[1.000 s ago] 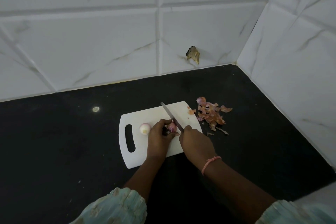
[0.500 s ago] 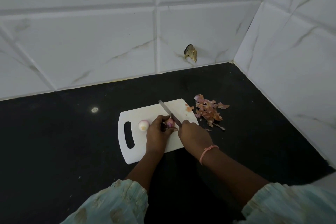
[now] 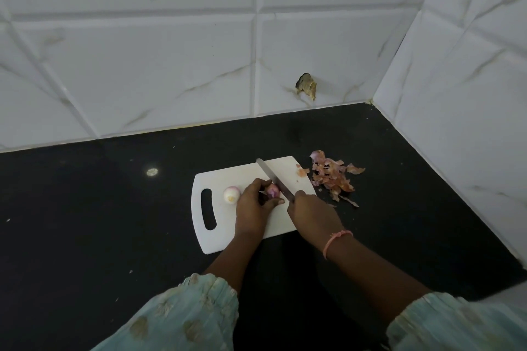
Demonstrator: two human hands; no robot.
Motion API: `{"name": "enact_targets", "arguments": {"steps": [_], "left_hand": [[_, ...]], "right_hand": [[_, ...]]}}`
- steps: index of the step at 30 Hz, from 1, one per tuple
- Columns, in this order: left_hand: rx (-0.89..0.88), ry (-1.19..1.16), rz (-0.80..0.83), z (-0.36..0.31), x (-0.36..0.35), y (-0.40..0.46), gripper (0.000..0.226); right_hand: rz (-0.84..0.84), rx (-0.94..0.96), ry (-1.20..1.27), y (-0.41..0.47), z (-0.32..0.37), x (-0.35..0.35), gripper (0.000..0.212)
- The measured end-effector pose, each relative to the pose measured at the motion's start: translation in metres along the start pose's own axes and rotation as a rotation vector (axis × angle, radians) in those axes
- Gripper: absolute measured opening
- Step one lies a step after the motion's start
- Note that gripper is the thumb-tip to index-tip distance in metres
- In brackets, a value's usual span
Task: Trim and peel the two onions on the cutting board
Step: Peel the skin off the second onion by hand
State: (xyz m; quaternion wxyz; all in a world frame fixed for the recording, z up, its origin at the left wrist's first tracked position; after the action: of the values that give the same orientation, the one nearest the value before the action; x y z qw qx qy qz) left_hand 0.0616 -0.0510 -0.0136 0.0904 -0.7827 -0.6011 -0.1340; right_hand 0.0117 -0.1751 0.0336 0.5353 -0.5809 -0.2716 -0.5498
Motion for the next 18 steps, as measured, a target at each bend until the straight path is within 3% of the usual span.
{"name": "enact_targets", "arguments": {"steps": [18], "left_hand": [[-0.016,0.006,-0.01,0.002,0.002,0.001,0.036]], "right_hand": [[0.059,-0.037,0.058,-0.011,-0.01,-0.007,0.025]]}}
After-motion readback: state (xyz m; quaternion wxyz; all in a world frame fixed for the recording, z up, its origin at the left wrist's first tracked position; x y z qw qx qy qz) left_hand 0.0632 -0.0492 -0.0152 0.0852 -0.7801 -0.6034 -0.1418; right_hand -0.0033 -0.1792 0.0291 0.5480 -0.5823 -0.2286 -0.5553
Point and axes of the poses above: each hand's wrist, its own y-axis towards the middle knuckle, its own x-axis out of the back of the hand, z = x × y, the point moved 5 cm from there along y, towards the middle knuckle, and after that the axes turned 4 degrees about z, right-handed, at the moved point
